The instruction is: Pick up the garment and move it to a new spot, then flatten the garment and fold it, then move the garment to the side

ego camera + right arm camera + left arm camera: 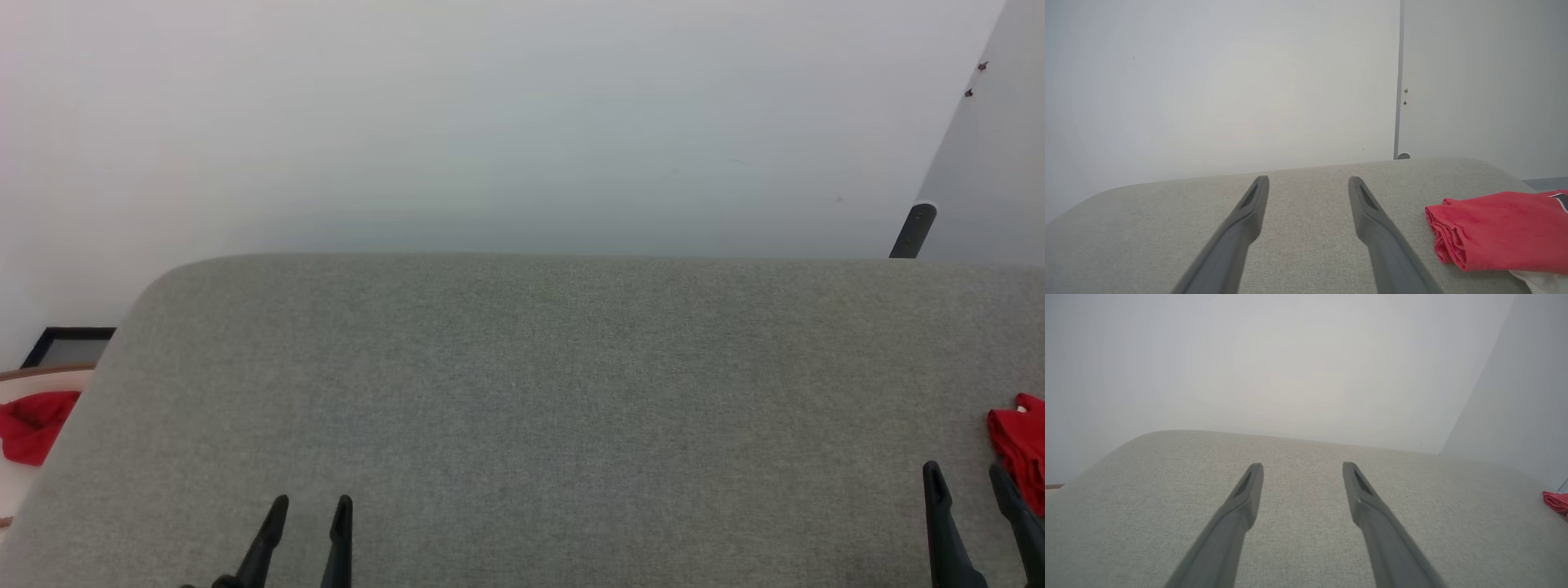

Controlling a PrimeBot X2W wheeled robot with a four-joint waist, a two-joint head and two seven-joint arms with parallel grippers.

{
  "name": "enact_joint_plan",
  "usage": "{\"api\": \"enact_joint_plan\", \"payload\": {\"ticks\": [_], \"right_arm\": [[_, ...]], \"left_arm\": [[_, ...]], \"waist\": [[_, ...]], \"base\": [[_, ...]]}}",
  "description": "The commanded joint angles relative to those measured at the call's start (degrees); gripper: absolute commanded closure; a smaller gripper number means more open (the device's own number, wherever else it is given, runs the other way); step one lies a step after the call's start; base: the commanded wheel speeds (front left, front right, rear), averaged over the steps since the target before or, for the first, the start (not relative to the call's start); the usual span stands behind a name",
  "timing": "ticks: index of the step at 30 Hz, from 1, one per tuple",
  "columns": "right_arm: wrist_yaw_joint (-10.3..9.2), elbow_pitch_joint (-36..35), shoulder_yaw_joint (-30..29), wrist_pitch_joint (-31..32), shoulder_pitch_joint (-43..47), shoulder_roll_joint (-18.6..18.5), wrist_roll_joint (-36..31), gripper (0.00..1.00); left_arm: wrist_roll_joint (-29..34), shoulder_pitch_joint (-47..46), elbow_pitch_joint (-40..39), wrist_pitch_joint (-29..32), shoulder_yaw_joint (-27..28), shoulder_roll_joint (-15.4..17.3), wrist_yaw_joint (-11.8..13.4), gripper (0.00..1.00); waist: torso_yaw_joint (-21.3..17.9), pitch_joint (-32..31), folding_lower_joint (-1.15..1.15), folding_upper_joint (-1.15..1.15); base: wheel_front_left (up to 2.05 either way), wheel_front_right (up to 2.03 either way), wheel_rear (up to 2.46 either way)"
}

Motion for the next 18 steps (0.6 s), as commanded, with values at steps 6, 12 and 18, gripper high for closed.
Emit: {"api": "enact_joint_plan", "payload": {"ticks": [6, 12, 18], "right_arm": [[-0.07, -0.5, 0.1, 0.4, -0.4, 0.2, 0.4, 0.00], [-0.07, -0.7, 0.4, 0.6, -0.7, 0.1, 0.9, 0.00], [0.00, 1.8, 0.8, 0.5, 0.5, 0.8, 0.8, 1.00]], "left_arm": [[0.5, -0.2, 0.4, 0.2, -0.4, 0.5, 0.9, 0.00], [0.8, -0.1, 0.5, 0.4, -0.5, 0.7, 1.7, 0.00], [0.3, 0.6, 2.6, 0.6, -0.7, -0.2, 1.4, 1.00]], "waist": [[0.2, 0.2, 0.00, 0.00], [0.4, 0.4, 0.00, 0.00], [0.4, 0.4, 0.00, 0.00]], "base": [[0.00, 0.00, 0.00], [0.00, 0.00, 0.00], [0.00, 0.00, 0.00]]}}
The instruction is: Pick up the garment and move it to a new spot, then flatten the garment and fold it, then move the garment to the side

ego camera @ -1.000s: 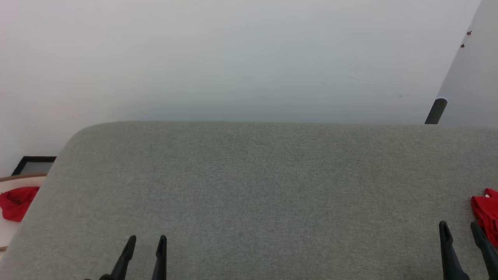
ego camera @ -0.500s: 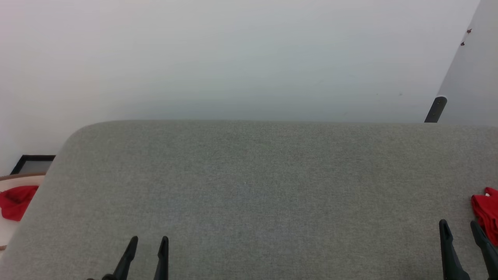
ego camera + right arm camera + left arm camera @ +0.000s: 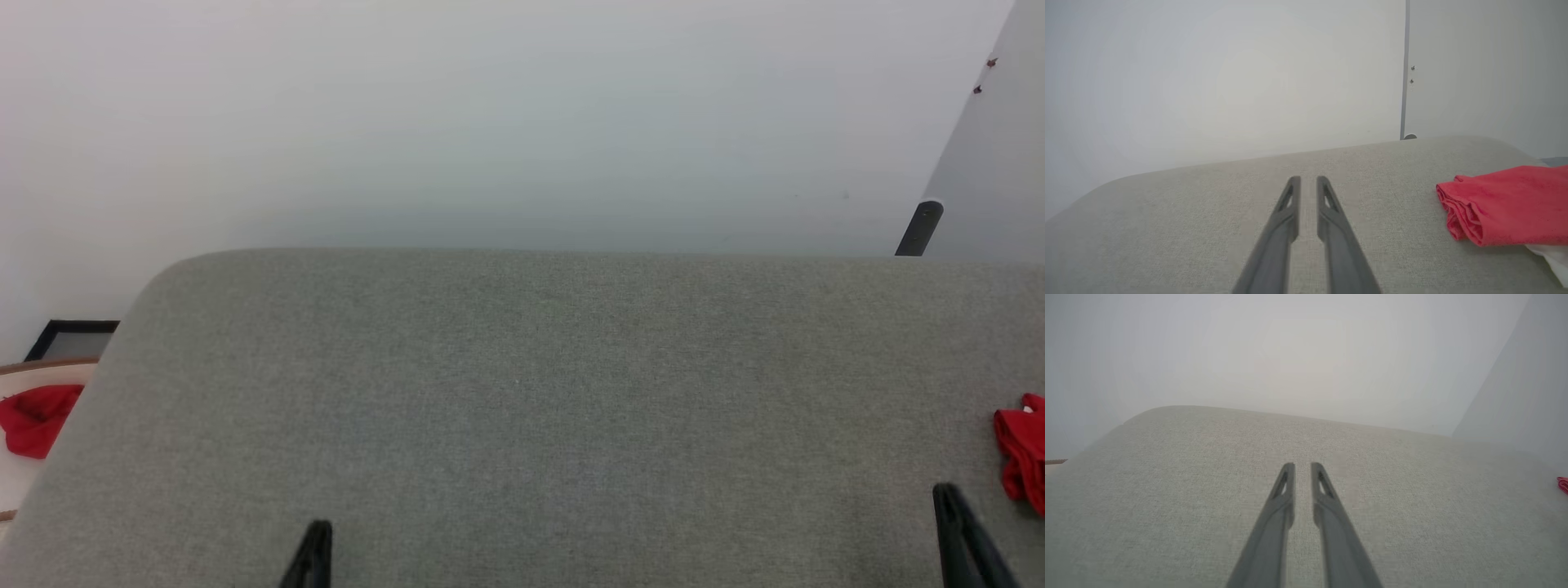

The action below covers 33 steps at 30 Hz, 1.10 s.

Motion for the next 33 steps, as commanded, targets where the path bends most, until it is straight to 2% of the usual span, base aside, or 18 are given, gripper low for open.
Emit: {"api": "enact_joint_plan", "payload": {"ticks": [1, 16, 33], "right_arm": [[0.00, 0.5, 0.1, 0.1, -0.1, 0.2, 0.7, 1.00], [-0.01, 4.0, -0.1, 2.8, -3.9, 1.1, 15.0, 1.00], [-0.01, 7.1, -0.3, 5.3, -7.3, 2.0, 27.7, 1.00]], "left_arm": [[-0.7, 0.0, 0.5, 0.2, 0.0, -0.2, 0.0, 1.00], [-15.6, -3.8, 2.9, 3.9, 1.9, -1.2, -0.7, 1.00], [-28.7, -7.2, 4.9, 7.3, 3.7, -2.1, -1.4, 1.00]], "waist": [[0.0, 0.0, 0.00, 0.00], [0.0, 0.5, 0.00, 0.00], [0.0, 1.0, 0.00, 0.00]], "base": [[0.00, 0.00, 0.00], [0.00, 0.00, 0.00], [0.00, 0.00, 0.00]]}}
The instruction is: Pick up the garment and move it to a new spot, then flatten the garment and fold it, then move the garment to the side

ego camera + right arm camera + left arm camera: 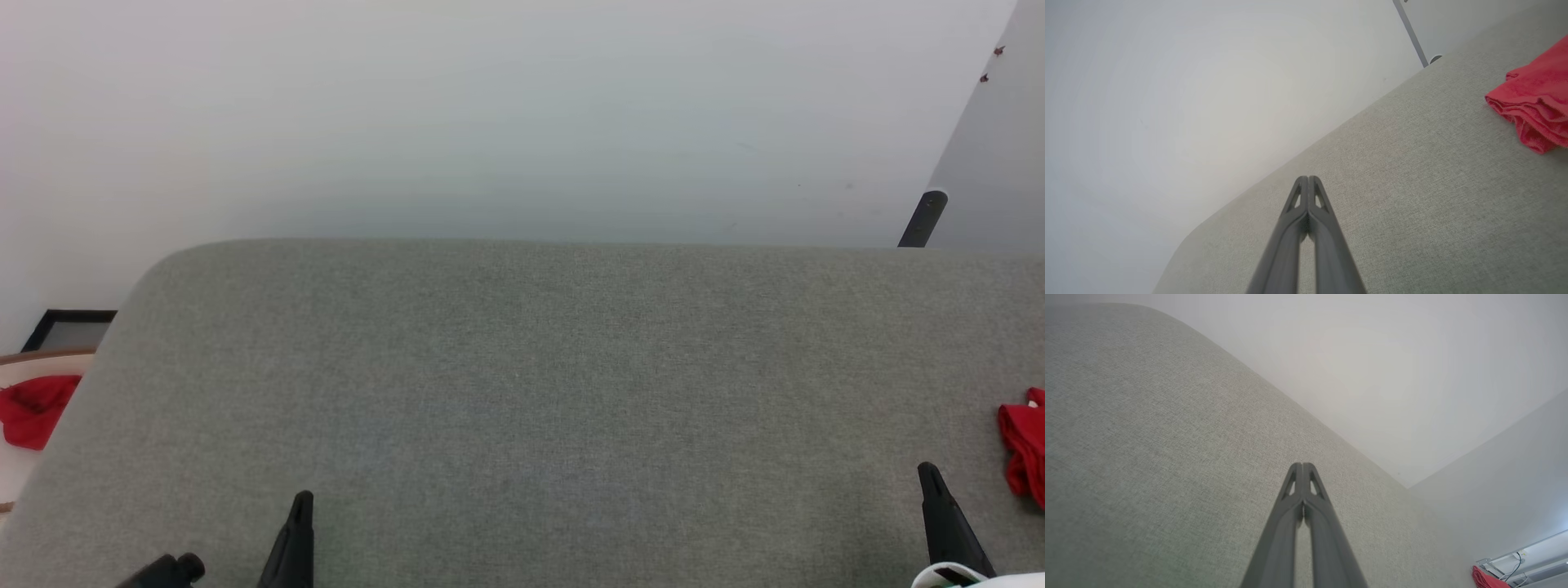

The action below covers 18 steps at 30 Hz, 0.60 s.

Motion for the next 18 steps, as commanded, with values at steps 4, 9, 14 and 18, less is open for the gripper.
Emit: {"api": "enact_joint_plan", "payload": {"ticks": [4, 9, 14, 18], "right_arm": [[-0.01, 0.2, -0.3, 0.6, -2.2, 0.2, 4.1, 1.00], [0.00, 1.1, -0.4, 1.3, -3.1, 0.4, 7.5, 1.00], [-0.01, 1.9, -0.5, 1.9, -3.9, 0.6, 10.7, 1.00], [-0.01, 2.4, -0.5, 2.4, -4.6, 0.8, 13.1, 1.00]], "left_arm": [[-4.0, -2.1, -0.1, 0.9, 0.8, -0.1, -0.5, 1.00], [-7.5, -3.0, 0.5, 1.8, 1.3, -0.4, -0.6, 1.00], [-10.8, -3.8, 1.0, 2.7, 1.8, -0.6, -0.8, 1.00], [-13.3, -4.5, 1.4, 3.3, 2.2, -0.8, -0.9, 1.00]], "waist": [[0.0, 0.1, 0.00, 0.00], [0.0, 0.3, 0.00, 0.00], [0.0, 0.4, 0.00, 0.00], [0.0, 0.5, 0.00, 0.00]], "base": [[0.00, 0.00, 0.00], [0.00, 0.00, 0.00], [0.00, 0.00, 0.00], [0.00, 0.00, 0.00]]}}
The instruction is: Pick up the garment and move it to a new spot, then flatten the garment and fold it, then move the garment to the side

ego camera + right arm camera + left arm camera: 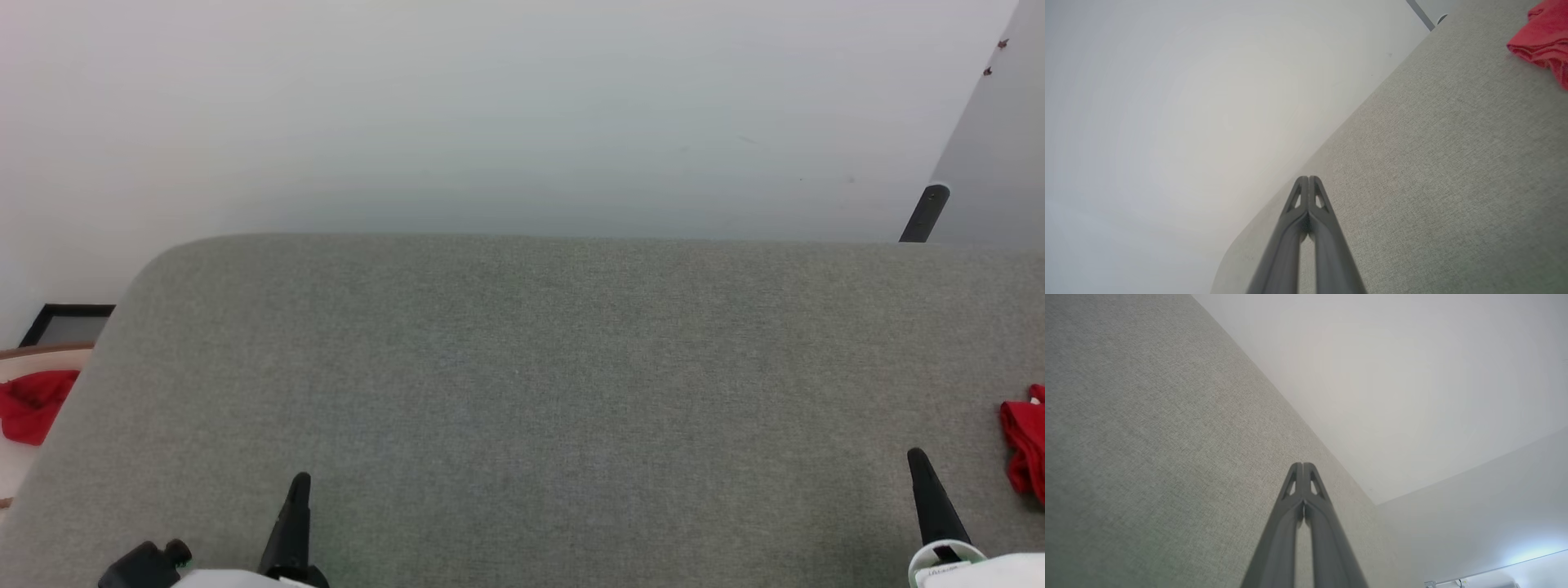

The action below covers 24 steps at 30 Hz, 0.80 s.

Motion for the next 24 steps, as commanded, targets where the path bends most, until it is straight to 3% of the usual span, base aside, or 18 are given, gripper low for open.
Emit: {"api": "enact_joint_plan", "payload": {"ticks": [1, 24], "right_arm": [[-0.01, -0.2, -0.3, 0.3, -1.6, -0.1, 1.6, 1.00], [-0.02, 2.9, -0.6, 2.8, -4.9, 0.9, 13.9, 1.00]], "left_arm": [[-1.7, -1.5, -0.3, 0.3, 0.5, 0.0, -0.4, 1.00], [-14.3, -4.8, 1.8, 3.7, 2.4, -1.0, -1.1, 1.00]], "waist": [[0.0, 0.0, 0.00, 0.00], [0.0, 0.7, 0.00, 0.00]], "base": [[0.00, 0.00, 0.00], [0.00, 0.00, 0.00]]}}
